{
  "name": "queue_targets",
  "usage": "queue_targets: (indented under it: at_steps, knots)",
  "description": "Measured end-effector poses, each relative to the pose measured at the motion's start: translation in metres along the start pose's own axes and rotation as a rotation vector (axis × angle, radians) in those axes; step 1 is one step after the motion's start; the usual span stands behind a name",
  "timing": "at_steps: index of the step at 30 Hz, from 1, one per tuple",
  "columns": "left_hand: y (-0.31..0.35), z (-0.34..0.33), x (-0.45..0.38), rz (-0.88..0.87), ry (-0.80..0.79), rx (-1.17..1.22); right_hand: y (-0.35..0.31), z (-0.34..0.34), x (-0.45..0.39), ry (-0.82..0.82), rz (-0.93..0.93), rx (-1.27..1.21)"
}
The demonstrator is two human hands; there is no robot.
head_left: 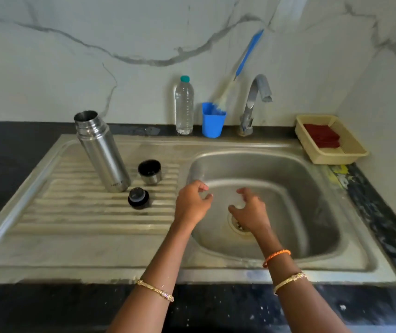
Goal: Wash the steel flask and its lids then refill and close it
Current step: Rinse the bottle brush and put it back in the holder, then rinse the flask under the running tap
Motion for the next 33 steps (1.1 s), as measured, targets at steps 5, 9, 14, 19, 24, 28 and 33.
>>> queue_targets:
  at_steps: [5,9,14,19,24,28,33]
  knots:
    - [-0.003,0.007,0.021,-0.011,0.043,0.018,0.013,-0.006,0.014,0.025,0.027,0.042]
    - [-0.006,-0.009,0.034,0.050,-0.206,-0.122,0.015,0.008,0.020,0.143,0.025,-0.016]
    - [-0.009,-0.028,0.039,0.112,-0.288,-0.178,0.029,-0.010,0.018,-0.120,-0.098,0.100]
    - [0.027,-0.051,0.017,0.045,-0.219,0.178,0.024,0.070,0.004,0.111,-0.029,-0.014]
    - [0.077,-0.097,-0.035,0.055,-0.228,0.448,0.037,0.177,-0.039,0.300,-0.060,-0.167]
    - [0.131,-0.156,-0.075,0.002,-0.307,0.459,0.058,0.245,-0.084,0.409,-0.099,-0.184]
    - [0.186,-0.221,-0.108,-0.172,-0.370,0.240,0.073,0.273,-0.134,0.412,-0.080,-0.180]
Point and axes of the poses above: each hand's wrist, its own x-axis away from the middle knuckle, its own z-axis out of the back of the hand, y = z × x, the point moved 10 cm from there along -x, towards the middle knuckle, and after that the axes turned 11 degrees about -z, right-handed, at the moved point
